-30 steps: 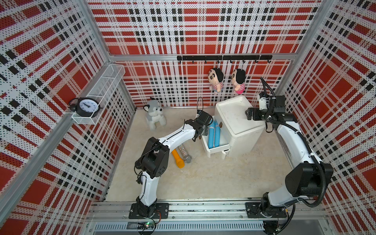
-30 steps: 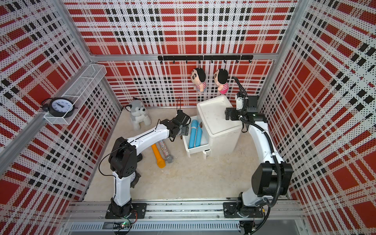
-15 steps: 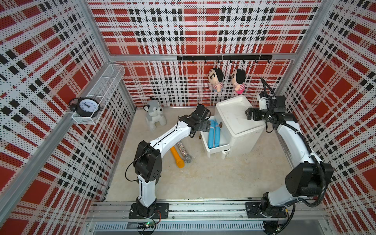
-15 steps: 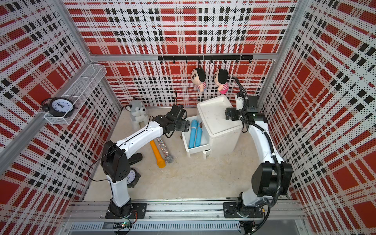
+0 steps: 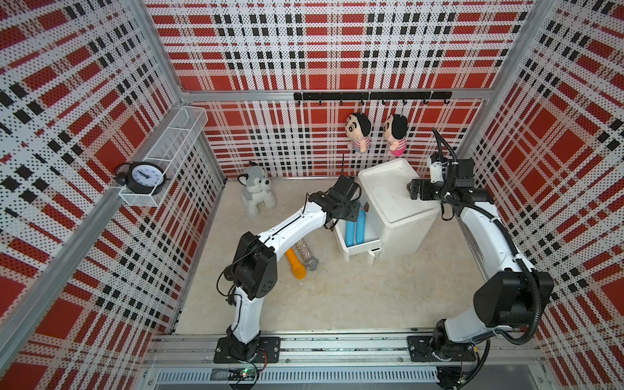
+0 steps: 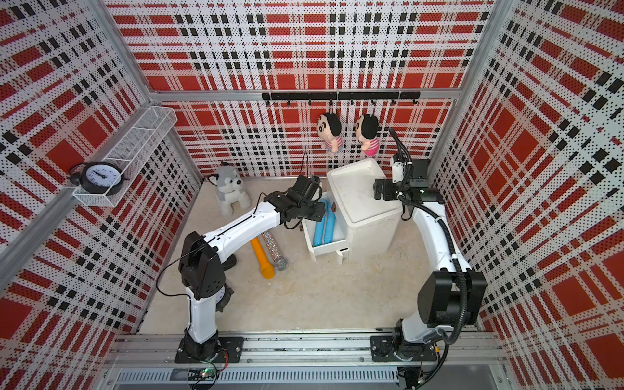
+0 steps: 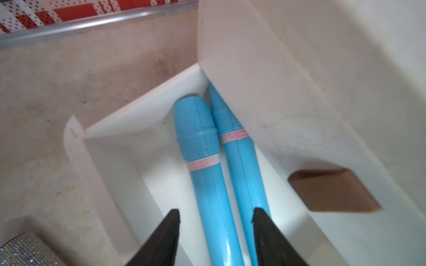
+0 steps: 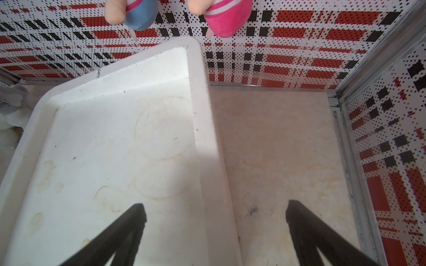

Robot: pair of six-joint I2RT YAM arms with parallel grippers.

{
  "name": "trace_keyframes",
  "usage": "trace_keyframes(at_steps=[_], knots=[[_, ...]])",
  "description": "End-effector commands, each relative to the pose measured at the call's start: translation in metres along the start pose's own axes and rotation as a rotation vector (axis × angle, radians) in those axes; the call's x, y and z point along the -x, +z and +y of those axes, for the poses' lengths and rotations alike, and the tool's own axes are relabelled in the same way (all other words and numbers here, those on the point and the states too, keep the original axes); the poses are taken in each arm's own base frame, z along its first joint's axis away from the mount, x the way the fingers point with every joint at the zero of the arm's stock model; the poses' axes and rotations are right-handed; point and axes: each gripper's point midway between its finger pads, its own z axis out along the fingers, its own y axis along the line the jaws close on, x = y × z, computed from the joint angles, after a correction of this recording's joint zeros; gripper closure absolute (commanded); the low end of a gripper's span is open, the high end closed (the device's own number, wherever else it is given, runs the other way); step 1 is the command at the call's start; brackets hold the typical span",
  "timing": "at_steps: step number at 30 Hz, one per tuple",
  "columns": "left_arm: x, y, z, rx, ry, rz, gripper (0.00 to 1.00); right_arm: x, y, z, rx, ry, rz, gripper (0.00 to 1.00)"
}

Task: Take the microphone out of the drawer
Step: Pick up the microphone from the drawer.

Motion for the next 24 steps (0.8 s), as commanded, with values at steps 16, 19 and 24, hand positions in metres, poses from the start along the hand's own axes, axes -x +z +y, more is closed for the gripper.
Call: trace_keyframes(at_steps=[16, 19, 24], knots=[[-0.024, 0.061, 0.004, 0.027, -0.106, 0.098, 0.51, -0.038, -0.001, 0.006, 0.025, 0.016, 0.121, 0.00], [-0.026, 0.062, 0.011, 0.074, -0.098, 0.098, 0.51, -0.038, -0.001, 0.006, 0.024, 0.016, 0.123, 0.00], [-0.035, 0.069, 0.015, 0.101, -0.093, 0.115, 0.54, -0.039, 0.000, 0.006, 0.028, 0.017, 0.126, 0.00]])
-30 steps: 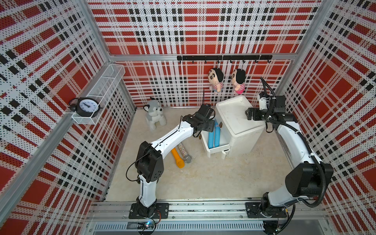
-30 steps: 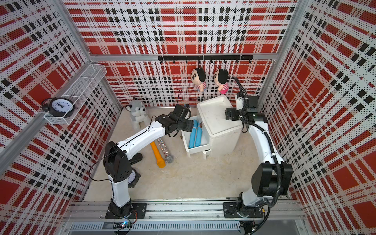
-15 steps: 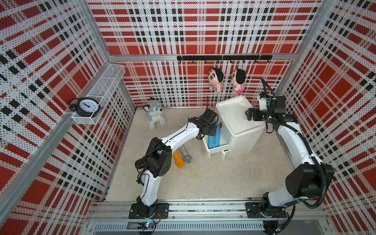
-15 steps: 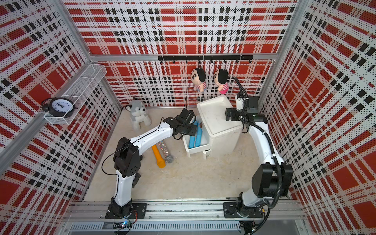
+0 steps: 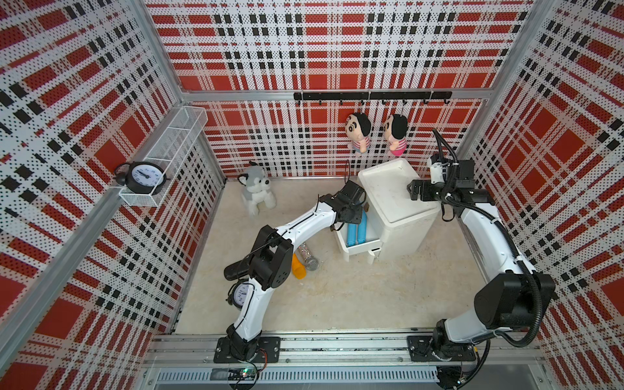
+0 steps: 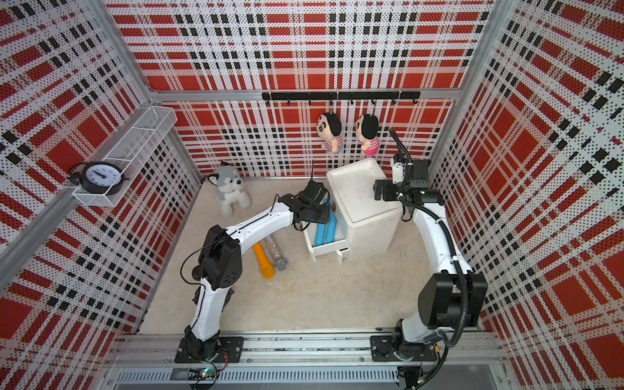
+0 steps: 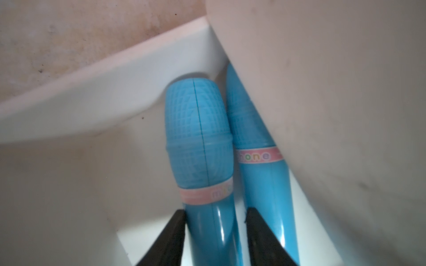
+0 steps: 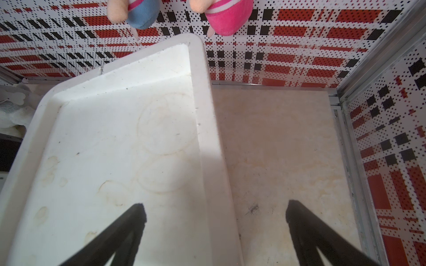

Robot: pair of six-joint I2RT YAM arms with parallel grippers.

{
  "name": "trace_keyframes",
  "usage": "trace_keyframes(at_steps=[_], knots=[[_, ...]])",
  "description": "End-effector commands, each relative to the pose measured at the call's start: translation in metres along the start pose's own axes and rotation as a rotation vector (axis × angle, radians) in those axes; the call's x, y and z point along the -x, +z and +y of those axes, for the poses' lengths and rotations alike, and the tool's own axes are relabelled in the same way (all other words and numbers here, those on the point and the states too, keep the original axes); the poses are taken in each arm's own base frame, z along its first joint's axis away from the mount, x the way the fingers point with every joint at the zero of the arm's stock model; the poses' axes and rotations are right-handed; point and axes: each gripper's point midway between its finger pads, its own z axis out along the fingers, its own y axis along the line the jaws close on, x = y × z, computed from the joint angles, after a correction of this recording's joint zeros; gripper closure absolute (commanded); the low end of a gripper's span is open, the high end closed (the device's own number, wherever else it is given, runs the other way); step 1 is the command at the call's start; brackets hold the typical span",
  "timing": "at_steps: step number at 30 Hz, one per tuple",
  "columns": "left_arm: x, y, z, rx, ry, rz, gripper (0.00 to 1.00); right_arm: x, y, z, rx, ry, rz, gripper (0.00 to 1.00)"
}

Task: Take the microphone out of the drawer
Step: Pick up the microphone from the drawer.

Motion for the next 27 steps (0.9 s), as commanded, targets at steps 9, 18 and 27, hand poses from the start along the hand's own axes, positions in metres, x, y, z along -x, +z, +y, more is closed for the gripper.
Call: trace_keyframes(at_steps=[9, 18, 27], knots=[[-0.028, 0.033, 0.016, 0.091, -0.004, 0.080, 0.56, -0.037, 0.004, 0.005, 0.025, 0.018, 0.126, 0.00], [-0.037, 0.043, 0.015, 0.105, -0.010, 0.096, 0.67, -0.035, 0.003, 0.006, 0.031, 0.015, 0.122, 0.00], [-0.042, 0.048, 0.013, 0.118, -0.008, 0.107, 0.79, -0.033, 0.001, 0.007, 0.036, 0.015, 0.115, 0.00]])
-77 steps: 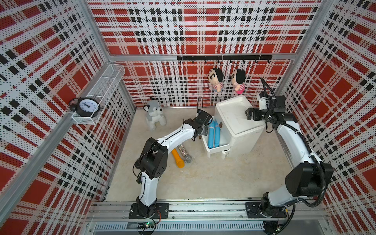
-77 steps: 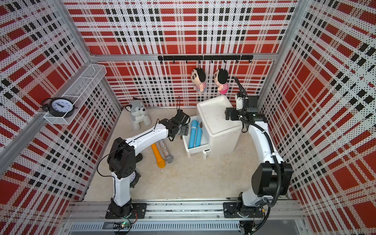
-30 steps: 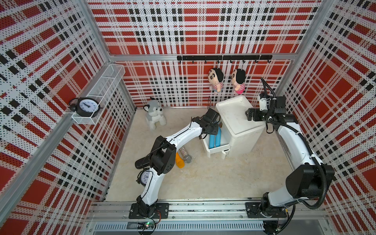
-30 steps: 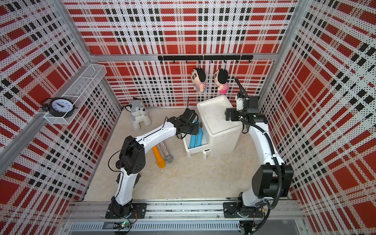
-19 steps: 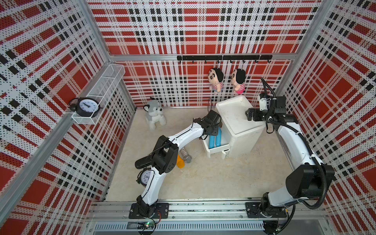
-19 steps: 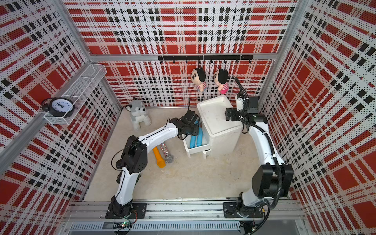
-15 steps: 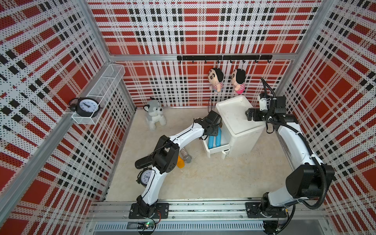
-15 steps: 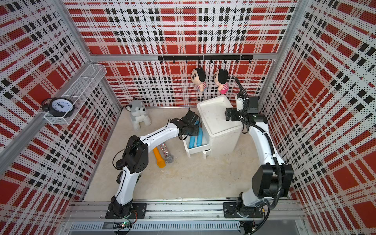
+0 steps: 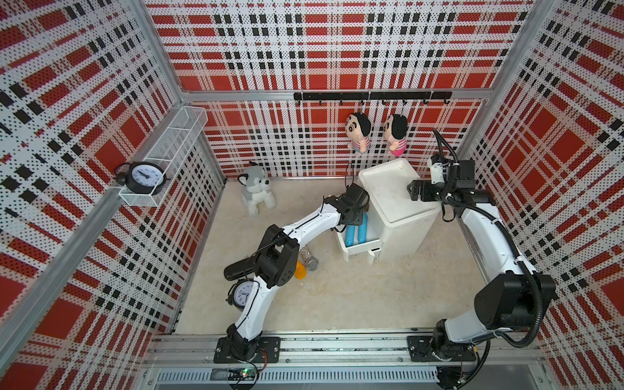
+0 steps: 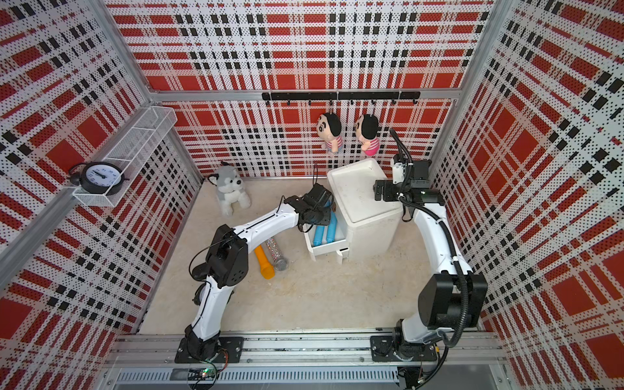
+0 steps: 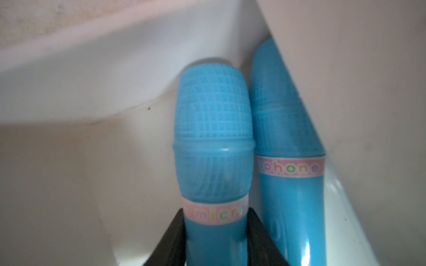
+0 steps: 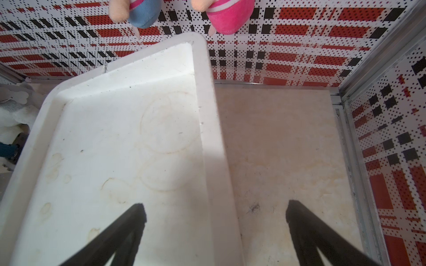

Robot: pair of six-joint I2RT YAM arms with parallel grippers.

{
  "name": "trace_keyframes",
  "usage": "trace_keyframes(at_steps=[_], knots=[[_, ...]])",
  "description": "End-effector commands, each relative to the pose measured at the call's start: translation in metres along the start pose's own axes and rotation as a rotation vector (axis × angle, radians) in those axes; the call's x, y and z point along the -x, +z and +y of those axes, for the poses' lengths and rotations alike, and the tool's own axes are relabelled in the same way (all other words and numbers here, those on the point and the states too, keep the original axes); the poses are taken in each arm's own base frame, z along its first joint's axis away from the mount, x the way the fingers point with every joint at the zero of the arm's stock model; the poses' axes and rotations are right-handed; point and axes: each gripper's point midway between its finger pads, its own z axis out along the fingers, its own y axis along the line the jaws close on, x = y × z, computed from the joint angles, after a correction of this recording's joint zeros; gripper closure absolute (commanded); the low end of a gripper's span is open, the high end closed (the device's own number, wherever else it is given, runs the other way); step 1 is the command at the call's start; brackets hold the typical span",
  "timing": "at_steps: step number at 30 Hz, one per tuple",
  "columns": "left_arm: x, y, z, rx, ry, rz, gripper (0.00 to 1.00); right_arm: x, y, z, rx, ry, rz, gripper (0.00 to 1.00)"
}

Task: Take the microphone out of the drawer
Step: Pick up the microphone from the drawer.

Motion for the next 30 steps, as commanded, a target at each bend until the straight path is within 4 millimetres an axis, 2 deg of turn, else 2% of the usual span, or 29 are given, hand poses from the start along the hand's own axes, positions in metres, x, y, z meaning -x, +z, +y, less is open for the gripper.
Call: trace_keyframes(at_steps=[1, 7, 17, 30], knots=[[-0.031, 0.029, 0.012, 0.059, 0.048, 0.085, 0.83, -0.032, 0.003, 0.005, 0.026, 0.014, 0.111, 0.00], [-0.022, 0.018, 0.014, 0.054, 0.019, 0.066, 1.00, -0.032, 0.003, 0.005, 0.027, 0.015, 0.112, 0.00], [-0.004, -0.006, 0.025, -0.007, -0.088, 0.014, 1.00, -0.033, 0.004, 0.005, 0.026, 0.013, 0.113, 0.00], [0.004, -0.026, 0.054, -0.107, -0.283, -0.032, 1.00, -0.033, 0.003, 0.004, 0.023, 0.013, 0.111, 0.00]])
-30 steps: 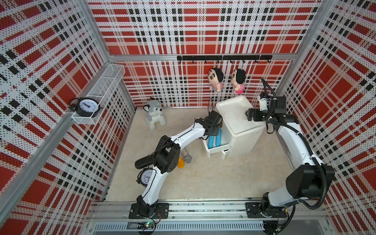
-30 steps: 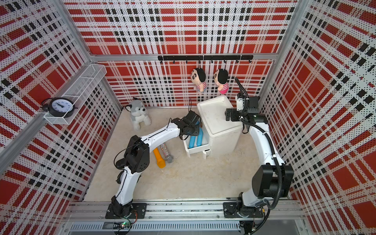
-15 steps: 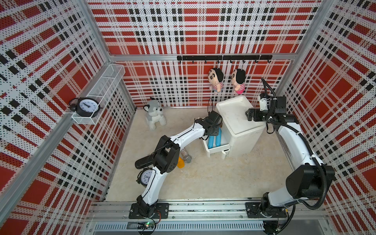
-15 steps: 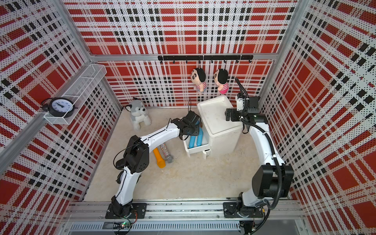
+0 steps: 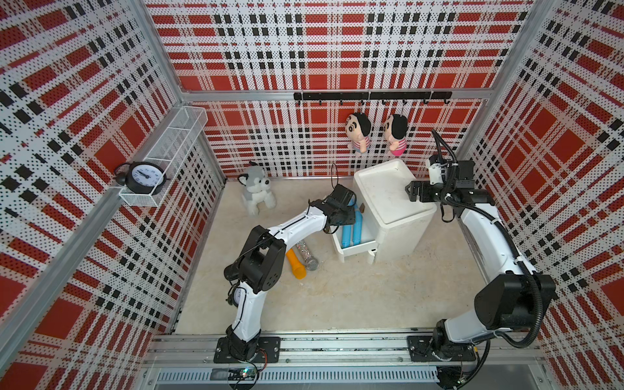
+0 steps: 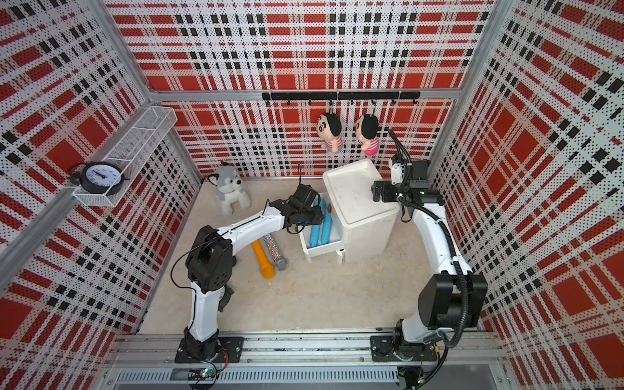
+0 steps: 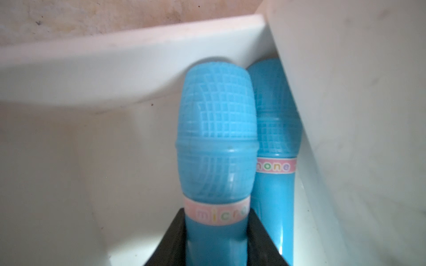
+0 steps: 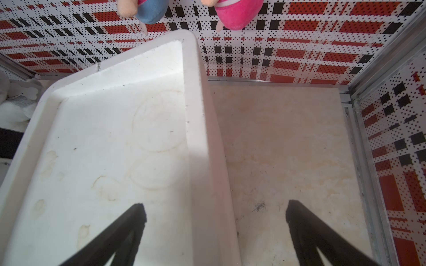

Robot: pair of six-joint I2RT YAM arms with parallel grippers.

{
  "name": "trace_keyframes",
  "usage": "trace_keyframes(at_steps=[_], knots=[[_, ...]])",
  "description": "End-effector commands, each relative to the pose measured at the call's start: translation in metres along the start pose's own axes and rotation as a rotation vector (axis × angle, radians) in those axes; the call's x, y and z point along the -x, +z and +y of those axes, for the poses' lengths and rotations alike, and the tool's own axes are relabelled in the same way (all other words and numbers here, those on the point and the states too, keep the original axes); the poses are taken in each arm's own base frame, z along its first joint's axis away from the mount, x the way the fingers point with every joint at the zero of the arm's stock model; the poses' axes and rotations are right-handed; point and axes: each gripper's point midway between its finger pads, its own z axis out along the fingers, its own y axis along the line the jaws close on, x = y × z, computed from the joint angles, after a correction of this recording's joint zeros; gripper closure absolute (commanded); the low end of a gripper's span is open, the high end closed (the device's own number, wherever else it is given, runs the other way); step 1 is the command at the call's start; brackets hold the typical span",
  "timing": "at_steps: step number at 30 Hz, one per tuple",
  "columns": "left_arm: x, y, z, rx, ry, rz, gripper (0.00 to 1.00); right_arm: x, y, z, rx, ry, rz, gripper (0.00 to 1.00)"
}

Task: Take the microphone out of the drawer
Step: Pick up the microphone from the drawer.

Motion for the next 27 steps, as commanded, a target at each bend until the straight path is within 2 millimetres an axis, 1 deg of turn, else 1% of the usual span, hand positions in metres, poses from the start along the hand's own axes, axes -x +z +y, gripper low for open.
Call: trace_keyframes(at_steps=[1, 8, 11, 16, 22, 24, 27], knots=[[0.011, -0.012, 0.028, 0.032, -0.092, -0.022, 1.00, -0.030, 0.004, 0.001, 0.004, 0.010, 0.099, 0.00], [0.019, -0.023, 0.028, 0.016, -0.112, -0.042, 1.00, -0.030, 0.004, 0.001, 0.004, 0.012, 0.095, 0.00], [0.021, -0.026, 0.022, -0.043, -0.152, -0.032, 1.00, -0.029, 0.003, 0.002, 0.011, 0.009, 0.090, 0.00], [0.031, -0.037, 0.014, -0.135, -0.239, -0.056, 1.00, -0.023, -0.002, 0.007, 0.023, -0.006, 0.060, 0.00], [0.042, -0.054, 0.013, -0.232, -0.348, -0.104, 1.00, -0.021, -0.004, 0.007, 0.007, -0.014, 0.045, 0.00], [0.046, -0.058, 0.007, -0.269, -0.348, -0.109, 1.00, -0.021, -0.004, 0.005, -0.011, -0.015, 0.044, 0.00], [0.048, -0.063, -0.007, -0.336, -0.339, -0.096, 1.00, -0.018, -0.006, 0.006, -0.014, -0.018, 0.027, 0.00]])
